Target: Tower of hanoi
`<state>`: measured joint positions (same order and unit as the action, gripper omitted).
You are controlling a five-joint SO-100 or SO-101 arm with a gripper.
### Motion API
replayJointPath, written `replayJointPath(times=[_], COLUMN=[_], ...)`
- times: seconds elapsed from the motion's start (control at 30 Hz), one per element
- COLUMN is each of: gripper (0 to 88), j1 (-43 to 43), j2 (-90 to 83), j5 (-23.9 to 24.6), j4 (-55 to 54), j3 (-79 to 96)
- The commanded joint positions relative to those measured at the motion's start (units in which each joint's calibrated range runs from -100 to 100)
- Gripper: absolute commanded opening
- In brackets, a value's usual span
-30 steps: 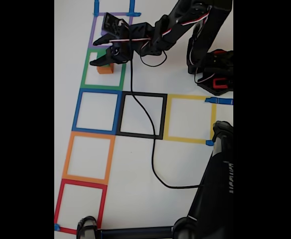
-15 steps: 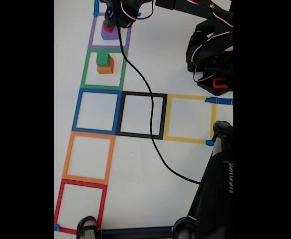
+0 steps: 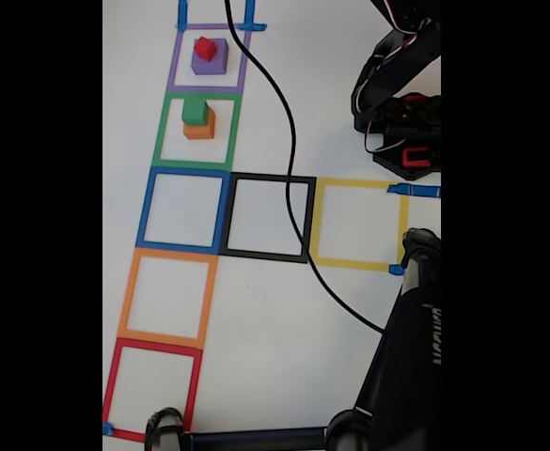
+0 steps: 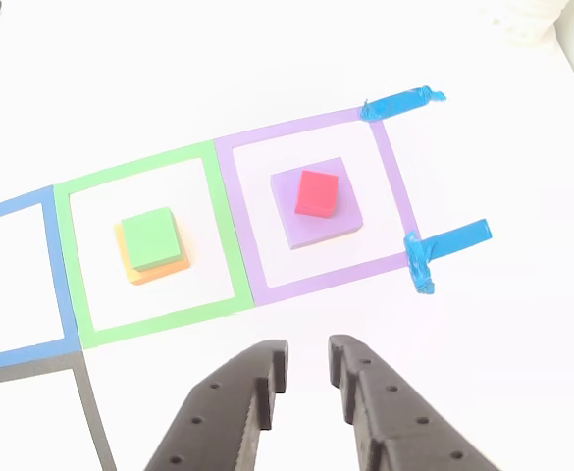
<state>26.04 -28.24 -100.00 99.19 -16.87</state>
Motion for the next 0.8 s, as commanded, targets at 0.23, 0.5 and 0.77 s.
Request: replayJointPath(times=[0.23,0.5,0.77], gripper=[10.9,22.8,24.1], j1=[7.4,10.0,7.9], j2=[-11.0,-11.0,-2.5], j5=[0.0,0.0,0.0], j4=[-30.8,-68.5,-94.8], j3=[38.1,67.2,78.5])
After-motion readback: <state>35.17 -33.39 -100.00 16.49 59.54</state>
